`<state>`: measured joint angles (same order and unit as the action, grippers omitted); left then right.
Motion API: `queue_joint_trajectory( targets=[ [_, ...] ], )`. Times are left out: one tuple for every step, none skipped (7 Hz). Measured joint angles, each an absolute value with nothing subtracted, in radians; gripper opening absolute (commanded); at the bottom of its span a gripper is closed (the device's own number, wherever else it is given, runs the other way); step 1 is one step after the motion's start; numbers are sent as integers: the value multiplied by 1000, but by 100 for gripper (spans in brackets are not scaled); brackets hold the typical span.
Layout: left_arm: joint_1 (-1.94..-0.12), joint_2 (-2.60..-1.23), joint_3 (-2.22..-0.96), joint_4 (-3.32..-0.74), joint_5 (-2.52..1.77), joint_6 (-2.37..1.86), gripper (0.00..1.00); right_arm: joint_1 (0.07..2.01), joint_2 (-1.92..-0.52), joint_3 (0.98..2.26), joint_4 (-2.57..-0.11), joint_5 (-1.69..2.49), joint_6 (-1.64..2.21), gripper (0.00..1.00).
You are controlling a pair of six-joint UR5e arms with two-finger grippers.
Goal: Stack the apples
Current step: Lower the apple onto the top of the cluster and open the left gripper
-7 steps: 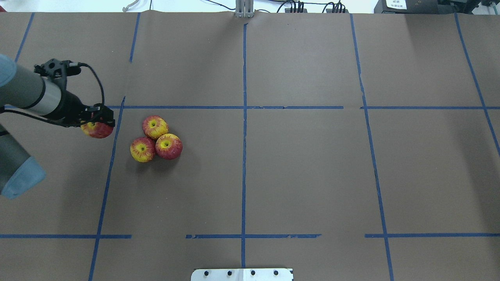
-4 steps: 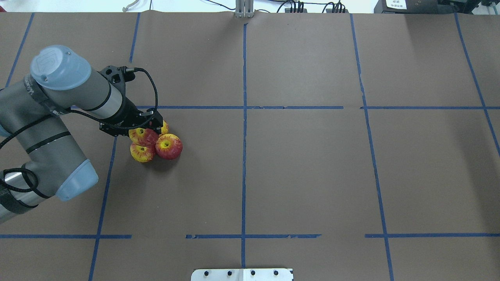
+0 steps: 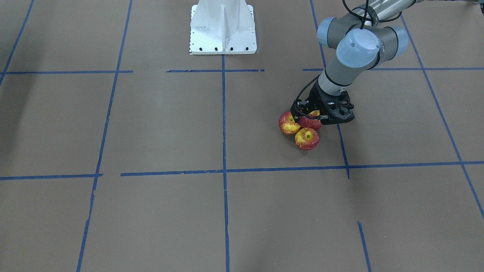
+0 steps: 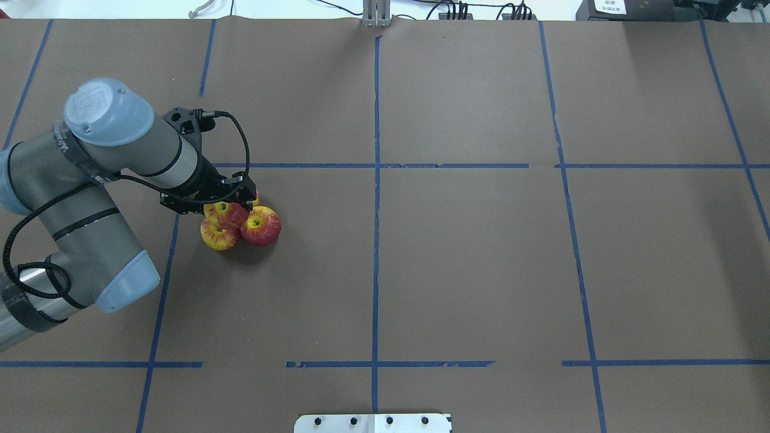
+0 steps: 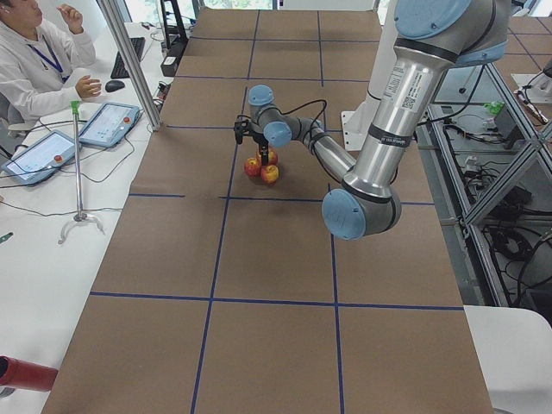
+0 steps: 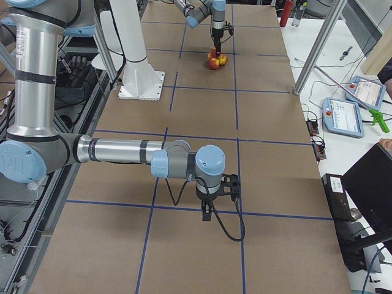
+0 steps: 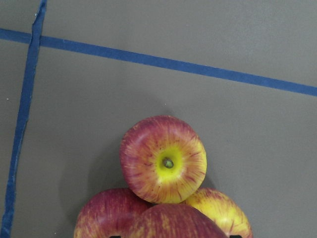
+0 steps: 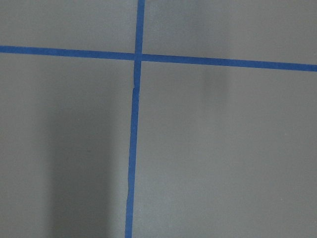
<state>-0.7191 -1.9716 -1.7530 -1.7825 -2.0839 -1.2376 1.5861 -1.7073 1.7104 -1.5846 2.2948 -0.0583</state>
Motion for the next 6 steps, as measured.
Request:
queue_joint_trajectory(
  targets=[
    [-718, -1972, -1749, -1782, -2082, -1237, 0, 1586, -1707, 1710, -1585, 2295, -58, 100],
    [-718, -1973, -1747, -1782, -2082, -1236, 5, 1586, -1707, 1710, -1585, 2295, -58, 100],
    [-718, -1973, -1746, -1782, -2082, -1235, 45, 1586, -1707, 1710, -1585, 2296, -58, 100],
    [-718, -1973, -1745, -1782, -2082, -1234, 71, 1586, -1707, 1710, -1585, 2295, -58, 100],
    [-718, -1972, -1745, -1782, -2082, -1233, 83, 1586, -1707, 1710, -1585, 2295, -58, 100],
    [-718, -1971, -1744, -1782, -2081, -1231, 95, 1586, -1707, 1710, -1585, 2296, -58, 100]
  ],
)
